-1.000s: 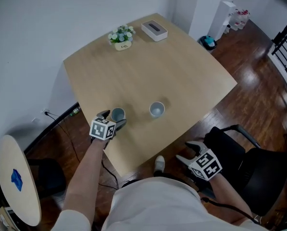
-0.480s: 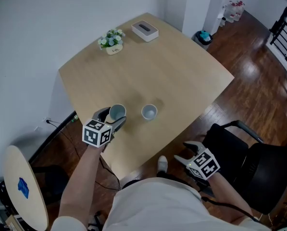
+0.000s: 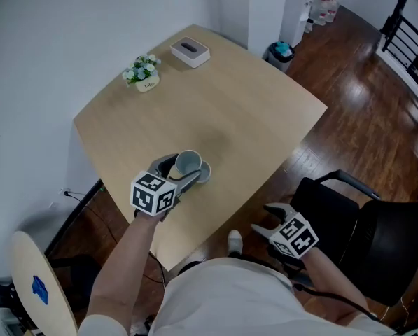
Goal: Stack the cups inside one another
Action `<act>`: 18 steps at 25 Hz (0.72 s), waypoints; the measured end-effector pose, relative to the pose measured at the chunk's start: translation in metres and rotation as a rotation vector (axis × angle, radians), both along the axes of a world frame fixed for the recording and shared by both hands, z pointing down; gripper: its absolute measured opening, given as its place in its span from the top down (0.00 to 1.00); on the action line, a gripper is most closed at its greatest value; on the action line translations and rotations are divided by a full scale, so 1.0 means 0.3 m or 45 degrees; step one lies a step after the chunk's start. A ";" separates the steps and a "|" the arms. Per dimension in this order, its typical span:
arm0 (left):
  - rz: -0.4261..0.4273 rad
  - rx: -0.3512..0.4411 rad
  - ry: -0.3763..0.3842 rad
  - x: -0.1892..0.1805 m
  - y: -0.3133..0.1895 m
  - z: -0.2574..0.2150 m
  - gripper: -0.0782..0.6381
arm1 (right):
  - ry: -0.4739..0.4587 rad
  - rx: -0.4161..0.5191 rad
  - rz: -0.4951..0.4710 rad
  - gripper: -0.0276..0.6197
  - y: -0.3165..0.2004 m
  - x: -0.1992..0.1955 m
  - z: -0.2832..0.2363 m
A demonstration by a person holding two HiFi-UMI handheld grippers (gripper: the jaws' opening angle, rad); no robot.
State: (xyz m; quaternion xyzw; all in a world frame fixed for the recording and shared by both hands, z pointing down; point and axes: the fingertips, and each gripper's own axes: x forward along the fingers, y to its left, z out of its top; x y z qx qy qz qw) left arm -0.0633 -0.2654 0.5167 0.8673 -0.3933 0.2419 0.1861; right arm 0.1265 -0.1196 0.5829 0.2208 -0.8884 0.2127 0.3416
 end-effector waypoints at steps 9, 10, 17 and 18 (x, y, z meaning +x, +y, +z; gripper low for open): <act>-0.012 -0.070 -0.017 0.045 -0.035 0.124 0.38 | 0.006 -0.033 0.082 0.56 -0.010 0.111 0.027; -0.016 -0.075 -0.015 0.046 -0.034 0.129 0.37 | 0.005 -0.034 0.083 0.56 -0.010 0.112 0.027; -0.038 -0.051 -0.006 0.023 0.007 0.104 0.34 | 0.002 -0.022 0.049 0.56 -0.008 0.068 0.023; -0.045 -0.042 -0.002 0.009 0.024 0.093 0.34 | 0.000 -0.018 0.041 0.56 -0.005 0.052 0.021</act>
